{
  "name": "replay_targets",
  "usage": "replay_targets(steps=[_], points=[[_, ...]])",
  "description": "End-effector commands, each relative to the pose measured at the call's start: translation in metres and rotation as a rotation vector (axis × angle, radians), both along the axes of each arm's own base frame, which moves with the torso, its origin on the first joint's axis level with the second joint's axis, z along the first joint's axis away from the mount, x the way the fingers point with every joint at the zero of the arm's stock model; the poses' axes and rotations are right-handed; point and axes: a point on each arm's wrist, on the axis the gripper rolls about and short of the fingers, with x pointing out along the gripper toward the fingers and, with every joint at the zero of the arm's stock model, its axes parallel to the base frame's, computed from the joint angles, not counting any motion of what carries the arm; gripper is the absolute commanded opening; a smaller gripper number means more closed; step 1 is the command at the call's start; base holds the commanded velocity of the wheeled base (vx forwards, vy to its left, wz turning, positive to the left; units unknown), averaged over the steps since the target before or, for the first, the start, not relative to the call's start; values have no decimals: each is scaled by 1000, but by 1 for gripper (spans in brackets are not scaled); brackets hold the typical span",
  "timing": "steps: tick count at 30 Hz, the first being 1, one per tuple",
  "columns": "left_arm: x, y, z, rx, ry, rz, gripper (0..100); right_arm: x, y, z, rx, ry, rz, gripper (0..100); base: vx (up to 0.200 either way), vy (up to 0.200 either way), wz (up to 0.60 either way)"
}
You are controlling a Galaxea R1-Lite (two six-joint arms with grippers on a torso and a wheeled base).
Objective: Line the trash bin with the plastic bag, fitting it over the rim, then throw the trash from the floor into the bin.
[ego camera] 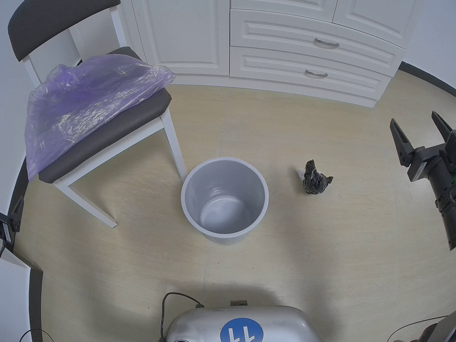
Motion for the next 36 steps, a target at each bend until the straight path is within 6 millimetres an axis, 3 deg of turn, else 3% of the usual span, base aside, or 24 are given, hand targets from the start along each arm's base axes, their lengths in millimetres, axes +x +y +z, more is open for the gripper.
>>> replay_targets(steps=[1,7,13,16,27,36], points=[[0,1,0,8,28,5,100,14,4,-14,-21,58,-6,100,0,0,0],[32,27,-20,-48,191,57,100,34,6,-20,19,91,-21,100,0,0,0],[45,43,-27,-77,224,92,100,46,6,-23,34,107,-41,100,0,0,0],[63,58,-38,-95,230,107,100,55,8,-26,50,118,-40,100,0,0,0],[97,82,-49,-113,97,121,100,73,10,-31,76,78,-58,100,0,0,0],[109,89,-50,-124,24,113,100,73,11,-31,76,78,-58,100,0,0,0]])
